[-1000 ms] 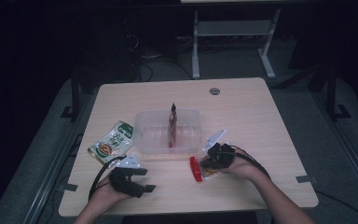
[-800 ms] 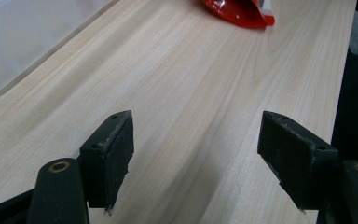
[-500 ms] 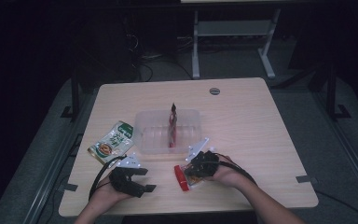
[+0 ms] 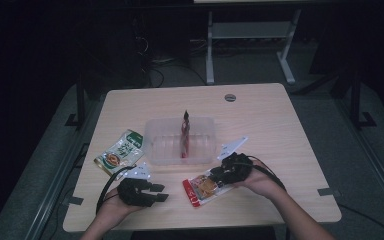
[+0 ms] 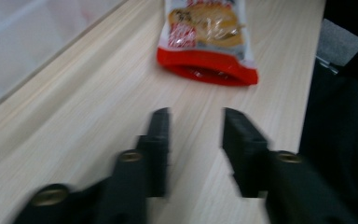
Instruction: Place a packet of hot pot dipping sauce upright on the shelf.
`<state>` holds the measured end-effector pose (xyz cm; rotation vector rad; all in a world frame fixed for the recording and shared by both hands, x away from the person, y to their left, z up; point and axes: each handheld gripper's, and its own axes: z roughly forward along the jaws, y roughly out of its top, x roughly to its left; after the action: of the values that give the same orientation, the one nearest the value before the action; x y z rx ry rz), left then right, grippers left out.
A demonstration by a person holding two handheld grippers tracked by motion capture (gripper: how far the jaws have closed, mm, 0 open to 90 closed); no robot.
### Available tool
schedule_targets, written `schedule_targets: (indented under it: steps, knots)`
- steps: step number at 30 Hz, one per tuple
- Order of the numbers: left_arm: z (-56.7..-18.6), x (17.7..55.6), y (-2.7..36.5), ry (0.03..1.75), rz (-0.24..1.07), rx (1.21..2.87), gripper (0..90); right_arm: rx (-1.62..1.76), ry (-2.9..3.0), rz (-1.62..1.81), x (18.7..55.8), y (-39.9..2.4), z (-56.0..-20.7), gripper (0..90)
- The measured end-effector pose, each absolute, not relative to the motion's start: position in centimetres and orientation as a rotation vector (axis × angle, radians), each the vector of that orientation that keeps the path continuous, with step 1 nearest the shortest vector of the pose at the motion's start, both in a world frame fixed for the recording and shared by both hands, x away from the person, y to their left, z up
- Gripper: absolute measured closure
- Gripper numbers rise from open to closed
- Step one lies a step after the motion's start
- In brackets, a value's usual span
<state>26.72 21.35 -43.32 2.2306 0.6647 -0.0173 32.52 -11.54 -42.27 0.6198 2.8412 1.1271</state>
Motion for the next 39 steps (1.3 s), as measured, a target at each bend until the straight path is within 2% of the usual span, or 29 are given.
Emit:
schedule_targets:
  steps: [3, 6, 16, 23, 26, 39]
  knots:
    - [-42.7, 26.7, 20.5, 0.648, -0.006, 2.223, 81.9, 0.741, 2.807, 1.148, 32.5, -13.4, -42.1, 59.8]
    - [-42.3, 26.7, 19.4, 0.635, -0.008, 2.22, 89.5, 0.827, 2.786, 1.154, 32.4, -14.9, -42.3, 51.8]
    - [-43.0, 27.8, 15.2, 0.578, -0.027, 2.305, 89.6, 1.005, 2.788, 1.172, 32.1, -18.7, -44.3, 42.2]
    - [-43.9, 28.3, 13.9, 0.584, -0.01, 2.302, 89.6, 1.013, 2.829, 1.166, 33.1, -18.3, -45.2, 39.6]
    - [-44.6, 28.5, 13.3, 0.564, 0.007, 2.355, 89.6, 1.019, 2.845, 1.161, 33.1, -18.1, -45.4, 38.4]
    - [-45.6, 28.6, 13.2, 0.567, 0.015, 2.413, 89.6, 1.031, 2.884, 1.158, 33.3, -17.4, -46.2, 37.9]
